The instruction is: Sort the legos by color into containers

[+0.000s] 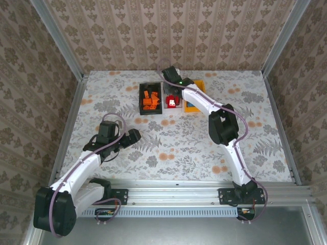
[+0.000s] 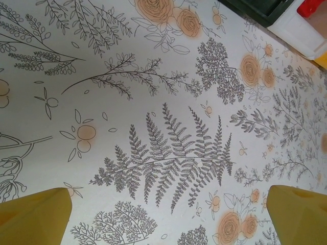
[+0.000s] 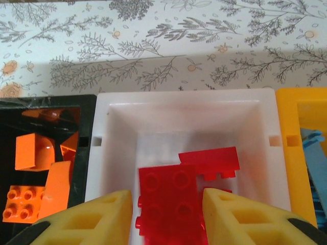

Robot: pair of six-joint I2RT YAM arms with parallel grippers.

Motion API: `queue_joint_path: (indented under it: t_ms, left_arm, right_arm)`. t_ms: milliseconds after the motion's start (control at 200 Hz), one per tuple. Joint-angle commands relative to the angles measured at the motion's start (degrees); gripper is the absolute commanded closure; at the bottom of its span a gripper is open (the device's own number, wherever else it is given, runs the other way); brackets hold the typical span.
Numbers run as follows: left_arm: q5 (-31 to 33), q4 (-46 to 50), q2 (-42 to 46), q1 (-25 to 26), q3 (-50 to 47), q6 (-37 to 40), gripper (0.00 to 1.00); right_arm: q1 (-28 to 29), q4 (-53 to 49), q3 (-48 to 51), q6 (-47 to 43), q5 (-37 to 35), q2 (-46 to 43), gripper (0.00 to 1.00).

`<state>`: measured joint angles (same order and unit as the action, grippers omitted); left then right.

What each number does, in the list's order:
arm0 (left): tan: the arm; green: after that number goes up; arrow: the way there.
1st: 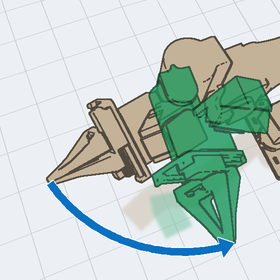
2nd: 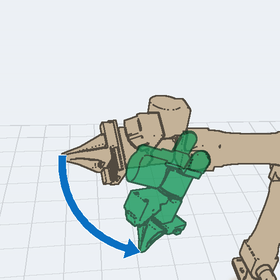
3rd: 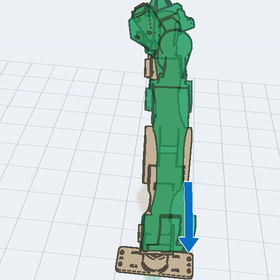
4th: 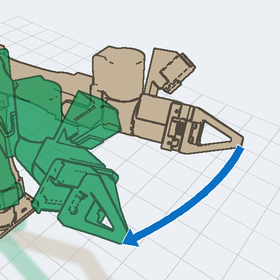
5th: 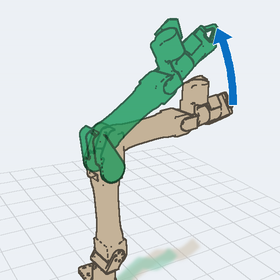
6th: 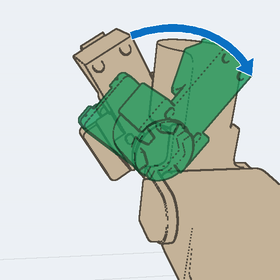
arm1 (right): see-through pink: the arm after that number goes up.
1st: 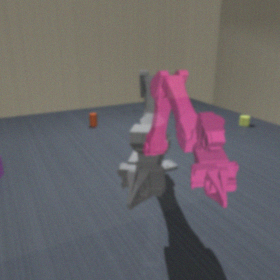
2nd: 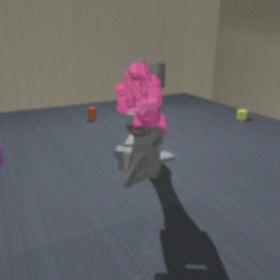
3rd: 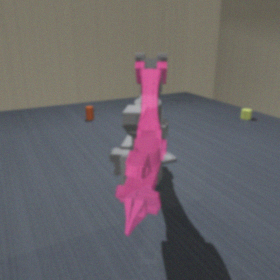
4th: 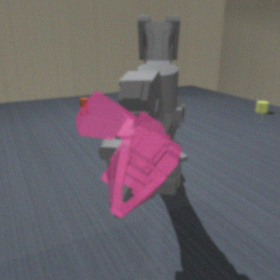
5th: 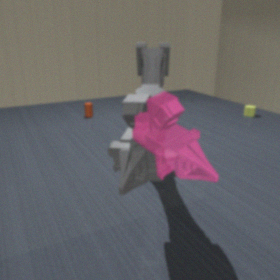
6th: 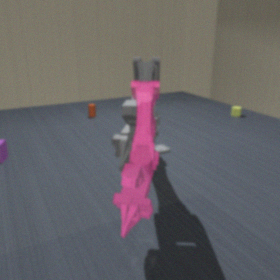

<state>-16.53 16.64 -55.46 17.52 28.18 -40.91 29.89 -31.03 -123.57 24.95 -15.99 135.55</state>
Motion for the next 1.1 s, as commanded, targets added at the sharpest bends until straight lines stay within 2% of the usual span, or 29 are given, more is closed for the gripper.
queue_joint_path:
  t_ms: [0, 160, 255, 325, 360, 405, 445, 480, 575, 645, 685, 730, 795, 865, 920, 960, 1015, 1095]
  left_arm:
    - [-1.1, 1.5, 0.3, -0.4, 2.1, 1.1, 0.00]
    - [-1.7, 2.0, 0.7, -0.4, 2.9, 0.6, 0.00]
    - [-1.6, 3.6, 1.6, -0.4, 4.7, 1.9, 0.00]
    - [0.0, 7.1, 2.6, -0.4, 8.3, 3.6, 0.00]
    - [0.5, 9.0, 3.1, -0.3, 10.6, 4.4, 0.00]
    - [1.5, 10.4, 4.1, 0.1, 13.7, 5.5, 0.00]
    - [4.2, 11.9, 5.0, 0.9, 16.3, 6.2, 0.00]
    - [7.4, 12.7, 5.8, 1.7, 18.6, 6.3, 0.00]
    - [18.5, 11.3, 8.7, 4.9, 21.4, 5.9, 0.00]
    - [26.8, 3.2, 10.8, 7.9, 19.2, 7.8, 0.00]
    - [30.0, -2.6, 11.4, 10.4, 17.3, 11.4, 0.00]
    - [33.1, -7.8, 11.4, 12.1, 15.2, 16.4, 0.00]
    - [38.7, -13.2, 10.7, 12.3, 12.2, 21.5, 0.00]
    - [44.6, -23.6, 10.3, 11.6, 7.0, 29.8, 0.00]
    - [46.1, -35.0, 9.6, 10.2, 1.0, 37.5, 0.00]
    - [46.1, -42.7, 8.4, 9.0, -4.1, 41.8, 0.00]
    - [44.1, -51.1, 6.0, 4.8, -9.0, 44.2, 0.00]
    - [41.9, -57.3, 1.6, 0.5, -13.7, 44.8, 0.00]
  right_arm:
    - [0.3, -0.7, 2.4, -1.2, 0.4, -5.0, 0.58]
    - [0.5, -1.0, 5.2, -1.5, -0.1, -7.8, 0.58]
    - [1.5, 4.8, 14.9, -1.3, -0.1, -15.2, 0.58]
    - [2.5, 9.9, 24.4, -1.2, -0.1, -24.2, 0.55]
    - [3.2, 12.8, 29.4, -1.7, -0.1, -28.4, 0.49]
    - [4.3, 16.2, 35.3, -2.7, -0.6, -35.6, 0.35]
    - [5.6, 19.4, 40.2, -4.6, -1.1, -41.3, 0.20]
    - [6.8, 21.9, 44.5, -7.0, -1.2, -46.1, 0.02]
    - [10.2, 25.5, 53.7, -13.1, -2.2, -58.2, 0.00]
    - [11.7, 25.9, 59.6, -10.6, -4.5, -64.7, 0.00]
    - [11.7, 27.8, 63.4, -10.2, -5.6, -68.3, 0.00]
    - [11.7, 27.3, 67.0, -8.5, -10.1, -71.6, 0.00]
    - [11.0, 24.2, 69.7, -5.7, -15.7, -76.0, 0.00]
    - [10.2, 26.2, 73.8, -9.7, -18.0, -81.3, 0.00]
    - [9.4, 31.5, 78.9, -13.6, -21.5, -85.7, 0.00]
    - [7.9, 36.8, 83.4, -19.2, -21.4, -88.6, 0.00]
    - [5.1, 43.9, 89.3, -27.5, -17.3, -92.6, 0.00]
    - [0.5, 51.9, 98.7, -36.6, -10.2, -96.6, 0.00]
